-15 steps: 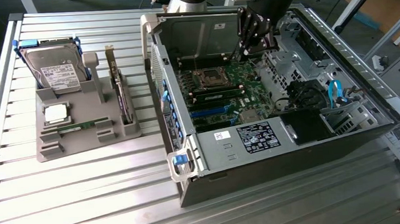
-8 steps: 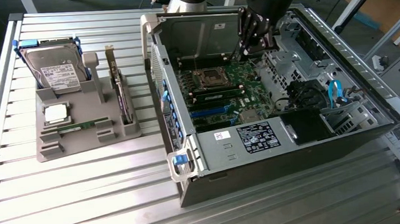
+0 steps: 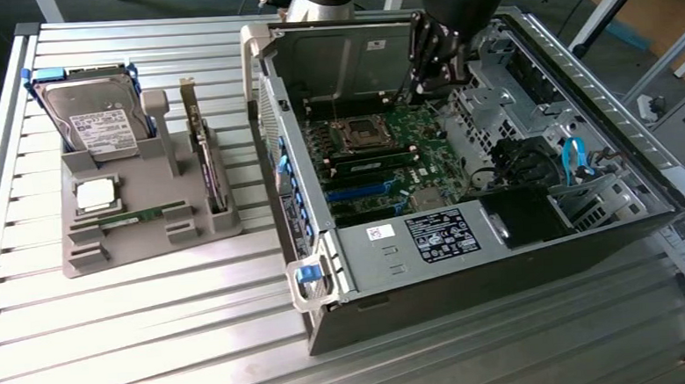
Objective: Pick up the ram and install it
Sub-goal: 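Press down the ram until it locks into place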
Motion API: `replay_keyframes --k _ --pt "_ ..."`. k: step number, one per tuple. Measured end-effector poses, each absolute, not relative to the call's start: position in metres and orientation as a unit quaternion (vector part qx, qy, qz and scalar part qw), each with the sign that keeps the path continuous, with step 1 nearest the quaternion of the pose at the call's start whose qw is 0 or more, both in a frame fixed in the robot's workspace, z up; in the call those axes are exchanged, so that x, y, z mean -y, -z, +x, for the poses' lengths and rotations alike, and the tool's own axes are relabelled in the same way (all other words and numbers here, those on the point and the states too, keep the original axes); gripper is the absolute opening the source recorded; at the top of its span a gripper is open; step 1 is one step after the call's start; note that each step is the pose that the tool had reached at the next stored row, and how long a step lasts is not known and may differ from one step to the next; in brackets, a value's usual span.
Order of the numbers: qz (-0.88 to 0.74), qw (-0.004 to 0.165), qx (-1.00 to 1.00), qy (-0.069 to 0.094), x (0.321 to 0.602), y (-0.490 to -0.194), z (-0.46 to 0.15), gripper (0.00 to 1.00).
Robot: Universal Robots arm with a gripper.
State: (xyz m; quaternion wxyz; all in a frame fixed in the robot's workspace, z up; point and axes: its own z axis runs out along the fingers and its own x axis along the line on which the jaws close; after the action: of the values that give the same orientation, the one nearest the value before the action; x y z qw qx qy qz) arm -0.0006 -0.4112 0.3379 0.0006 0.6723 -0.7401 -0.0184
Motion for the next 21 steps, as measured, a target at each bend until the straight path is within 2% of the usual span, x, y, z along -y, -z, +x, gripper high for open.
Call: replay_keyframes --k 21 --pt "0.551 -0.002 0.834 0.018 0.4112 -0.3379 -0.0006 0.11"
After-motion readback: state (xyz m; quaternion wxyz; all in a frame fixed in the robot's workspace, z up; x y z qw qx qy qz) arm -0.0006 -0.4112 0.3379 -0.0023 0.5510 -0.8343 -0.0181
